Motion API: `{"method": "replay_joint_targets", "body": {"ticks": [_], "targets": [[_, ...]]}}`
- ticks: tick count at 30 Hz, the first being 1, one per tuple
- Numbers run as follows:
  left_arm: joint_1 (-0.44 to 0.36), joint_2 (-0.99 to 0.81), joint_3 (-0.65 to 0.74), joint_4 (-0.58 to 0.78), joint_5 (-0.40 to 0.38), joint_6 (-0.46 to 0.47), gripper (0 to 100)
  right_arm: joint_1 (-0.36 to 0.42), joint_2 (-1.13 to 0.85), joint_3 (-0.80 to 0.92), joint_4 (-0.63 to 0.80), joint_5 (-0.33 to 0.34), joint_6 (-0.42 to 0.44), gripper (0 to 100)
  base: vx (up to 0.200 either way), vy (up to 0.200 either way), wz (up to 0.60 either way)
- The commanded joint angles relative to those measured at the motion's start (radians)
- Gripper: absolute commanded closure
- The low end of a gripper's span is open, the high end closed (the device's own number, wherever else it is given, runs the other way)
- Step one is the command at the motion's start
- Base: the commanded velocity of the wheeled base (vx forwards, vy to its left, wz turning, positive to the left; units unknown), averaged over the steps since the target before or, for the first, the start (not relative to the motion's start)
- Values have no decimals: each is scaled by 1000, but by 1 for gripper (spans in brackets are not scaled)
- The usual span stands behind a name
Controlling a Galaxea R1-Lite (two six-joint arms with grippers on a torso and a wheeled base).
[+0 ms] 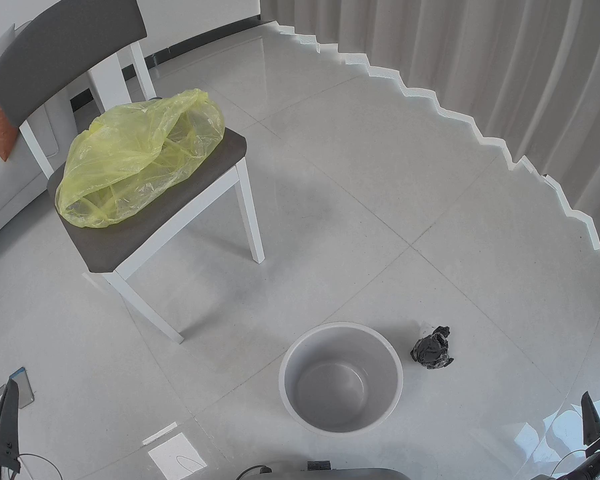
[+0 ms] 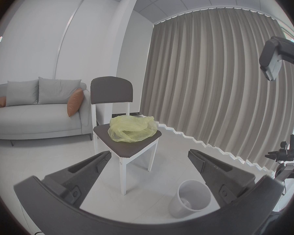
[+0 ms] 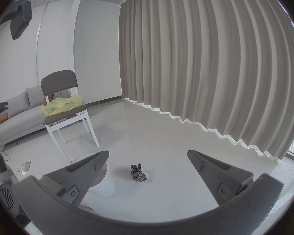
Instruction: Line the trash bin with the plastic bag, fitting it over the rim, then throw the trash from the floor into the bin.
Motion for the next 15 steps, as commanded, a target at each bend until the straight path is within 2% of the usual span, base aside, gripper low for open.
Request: {"method": "replay_joint_targets", "body": {"ticks": [1,7,15], "targets": [[1,163,-49,-9,2,2,0,0,-5,18,1,7,-9,0,0,0,0],[7,363,-144,-10,16,8,0,2,-5,18,-4,25,-9,0,0,0,0],[12,700,-313,-42,111,11,0,2,-7,18,-2,16,-12,0,0,0,0]]}}
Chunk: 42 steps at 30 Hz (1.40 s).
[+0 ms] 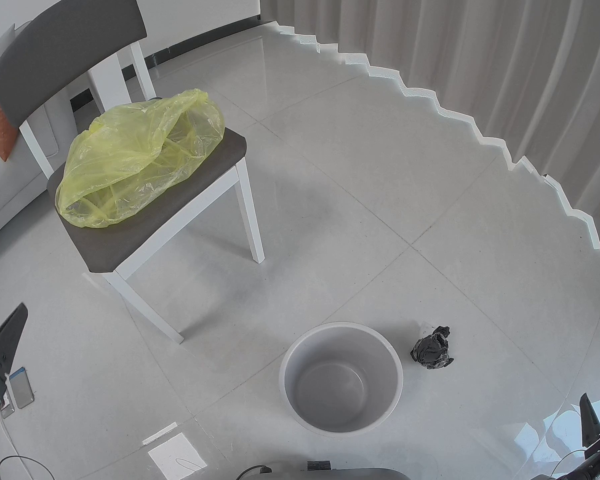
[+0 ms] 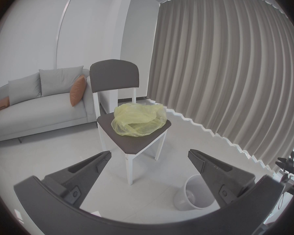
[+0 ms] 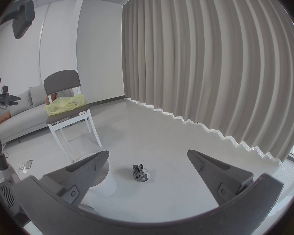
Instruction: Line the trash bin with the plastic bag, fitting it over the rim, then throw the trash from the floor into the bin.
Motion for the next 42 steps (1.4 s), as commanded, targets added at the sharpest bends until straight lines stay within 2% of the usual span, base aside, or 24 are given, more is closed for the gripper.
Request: {"method": "replay_joint_targets", "body": {"ticks": [1,3,5,7,8,10,14,17,18,20,27,32,34,42], "targets": [[12,330,-149,-30,80,4,0,-1,-7,18,-3,-16,-2,0,0,0,0],[18,406,-186,-50,127,8,0,-1,-7,18,-3,-11,-26,0,0,0,0],[20,485,-229,-75,172,24,0,1,-5,4,-27,-3,-15,0,0,0,0],[21,546,-261,-88,211,51,0,5,15,-77,-90,33,98,0,0,0,0],[20,597,-281,-95,245,82,0,7,51,-160,-112,83,241,0,0,0,0],[14,649,-290,-102,282,125,0,-7,105,-214,-89,118,275,0,0,0,0],[-6,775,-327,-184,343,197,0,-28,168,-220,-46,135,182,0,0,0,0],[-29,844,-344,-254,388,203,0,-28,179,-228,-44,136,167,0,0,0,0],[-40,909,-364,-317,423,203,0,-32,189,-240,-46,136,155,0,0,0,0],[-40,979,-399,-369,437,211,0,-35,199,-257,-43,136,136,0,0,0,0],[-32,1094,-503,-401,438,255,0,-35,217,-263,-43,132,63,0,0,0,0],[-19,1103,-537,-391,434,261,0,-35,214,-262,-41,132,60,0,0,0,0],[23,1115,-541,-398,434,283,0,-35,212,-257,-41,133,60,0,0,0,0],[103,1124,-552,-401,425,281,0,-35,215,-265,-43,141,60,0,0,0,0]]}}
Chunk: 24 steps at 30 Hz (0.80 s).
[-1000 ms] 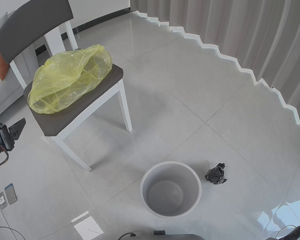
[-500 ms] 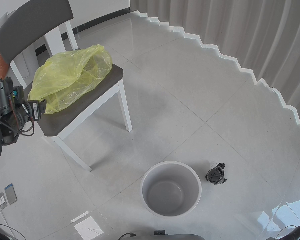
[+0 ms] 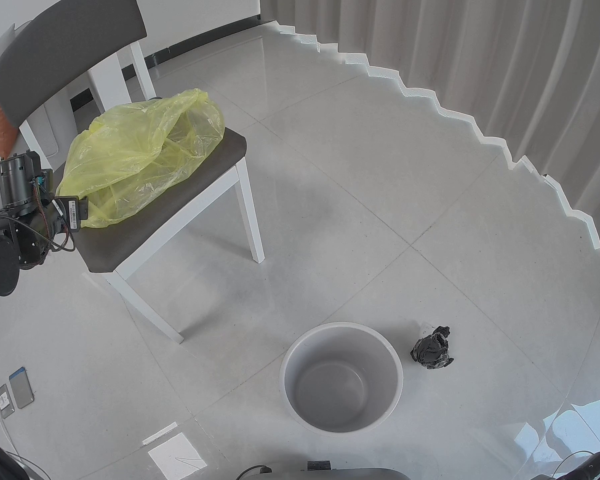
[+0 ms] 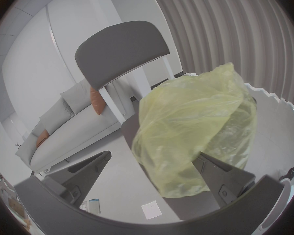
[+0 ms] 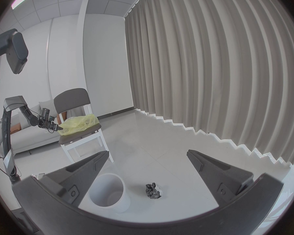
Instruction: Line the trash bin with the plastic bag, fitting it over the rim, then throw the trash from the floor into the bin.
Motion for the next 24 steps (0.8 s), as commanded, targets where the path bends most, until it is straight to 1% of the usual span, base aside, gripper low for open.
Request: {"method": "replay_joint_targets", "body": {"ticks": [1,5,16,19,21,24], "targets": [[36,17,-9,-1,-5,-4,0,0,3,-2,-1,4,0,0,0,0,0],[59,50,-30,-15,-17,-17,0,0,-3,-2,-1,5,0,0,0,0,0],[52,89,-43,-42,-17,-33,0,0,-16,-2,-3,5,-1,0,0,0,0],[44,90,-44,-44,-24,-78,0,0,-19,-1,-1,5,-3,0,0,0,0],[36,90,-44,-44,-43,-95,0,0,-19,-1,-1,5,-3,0,0,0,0],[32,89,-44,-39,-49,-109,0,0,-20,-1,-1,5,-9,0,0,0,0]]}}
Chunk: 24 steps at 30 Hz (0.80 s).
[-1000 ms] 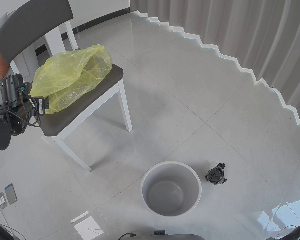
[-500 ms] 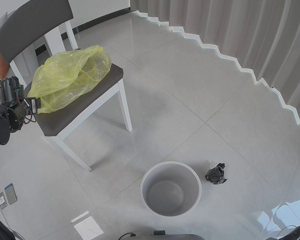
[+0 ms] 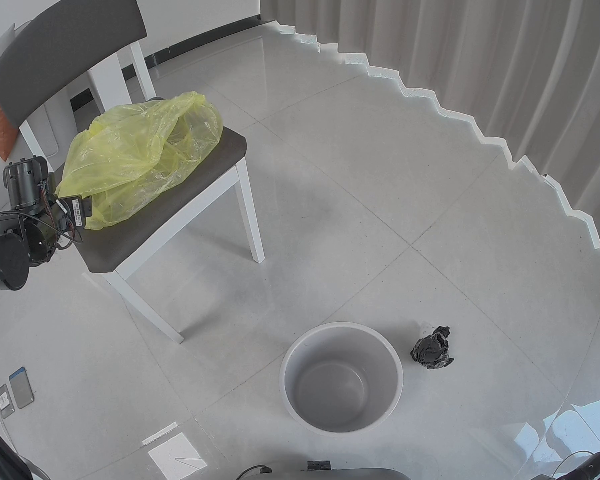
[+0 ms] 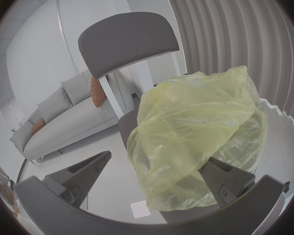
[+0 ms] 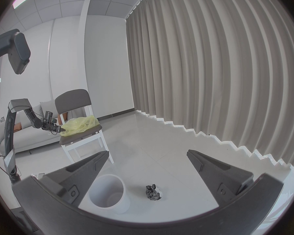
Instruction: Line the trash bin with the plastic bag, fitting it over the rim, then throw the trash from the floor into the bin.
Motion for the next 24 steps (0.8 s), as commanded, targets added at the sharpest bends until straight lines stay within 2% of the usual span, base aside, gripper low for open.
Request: {"method": "replay_joint_targets", "body": {"ticks": [1,11,12,22,24], "targets": [[-6,-3,1,2,0,-6,0,0,-5,1,0,0,-5,0,0,0,0],[6,26,-8,-4,-3,-12,0,0,-14,4,0,0,-5,0,0,0,0],[6,28,-8,-4,-5,-12,100,0,-14,4,0,0,-5,0,0,0,0],[11,32,-20,-2,-57,-66,100,0,-8,-3,0,0,-22,0,0,0,0],[18,17,-8,-5,-88,-83,100,0,-4,-9,0,0,-33,0,0,0,0]]}}
